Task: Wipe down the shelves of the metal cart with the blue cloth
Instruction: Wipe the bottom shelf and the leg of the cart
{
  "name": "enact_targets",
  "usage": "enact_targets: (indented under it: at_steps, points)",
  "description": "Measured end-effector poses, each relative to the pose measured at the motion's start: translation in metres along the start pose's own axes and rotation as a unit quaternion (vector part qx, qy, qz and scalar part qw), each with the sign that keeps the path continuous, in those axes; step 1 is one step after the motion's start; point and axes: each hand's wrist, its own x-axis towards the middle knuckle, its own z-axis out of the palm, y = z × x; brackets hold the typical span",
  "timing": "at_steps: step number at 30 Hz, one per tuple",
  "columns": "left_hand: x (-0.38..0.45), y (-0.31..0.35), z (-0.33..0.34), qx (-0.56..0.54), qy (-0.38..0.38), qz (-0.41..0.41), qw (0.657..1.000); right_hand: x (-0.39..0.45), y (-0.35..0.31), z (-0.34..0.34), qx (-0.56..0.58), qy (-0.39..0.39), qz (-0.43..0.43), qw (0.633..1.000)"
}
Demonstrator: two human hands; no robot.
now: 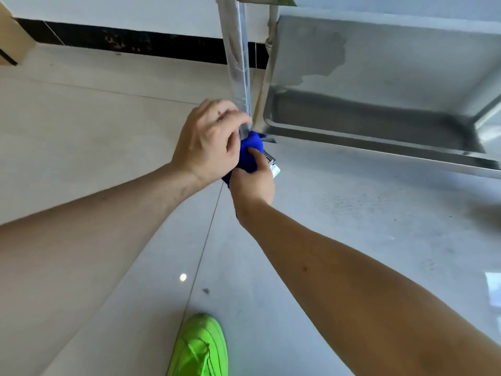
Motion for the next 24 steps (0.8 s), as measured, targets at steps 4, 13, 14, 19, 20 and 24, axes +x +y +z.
enact_targets:
  at_steps: [4, 13, 14, 19, 20, 24]
  points:
    - [-0.001, 0.018, -0.028, 0.001, -0.075, -0.119, 0.990, -0.029, -0.021, -0.029, -0.077, -0.048, 0.072, 0.993]
    - [0.028, 0.056, -0.122, 0.046, -0.255, -0.153, 0.953, -0.098, -0.112, -0.073, -0.241, -0.042, 0.001, 0.970]
    - [0.034, 0.060, -0.134, 0.045, -0.263, -0.158, 0.951, -0.107, -0.125, -0.078, -0.264, -0.040, -0.013, 0.964]
    - [0.074, 0.084, -0.200, 0.048, -0.276, -0.186, 0.942, -0.156, -0.183, -0.103, -0.338, -0.032, -0.058, 0.939]
    - [0.082, 0.089, -0.213, 0.048, -0.277, -0.187, 0.941, -0.167, -0.194, -0.109, -0.350, -0.032, -0.062, 0.934]
    - [0.122, 0.112, -0.264, 0.046, -0.280, -0.185, 0.941, -0.208, -0.243, -0.132, -0.373, -0.031, -0.072, 0.924]
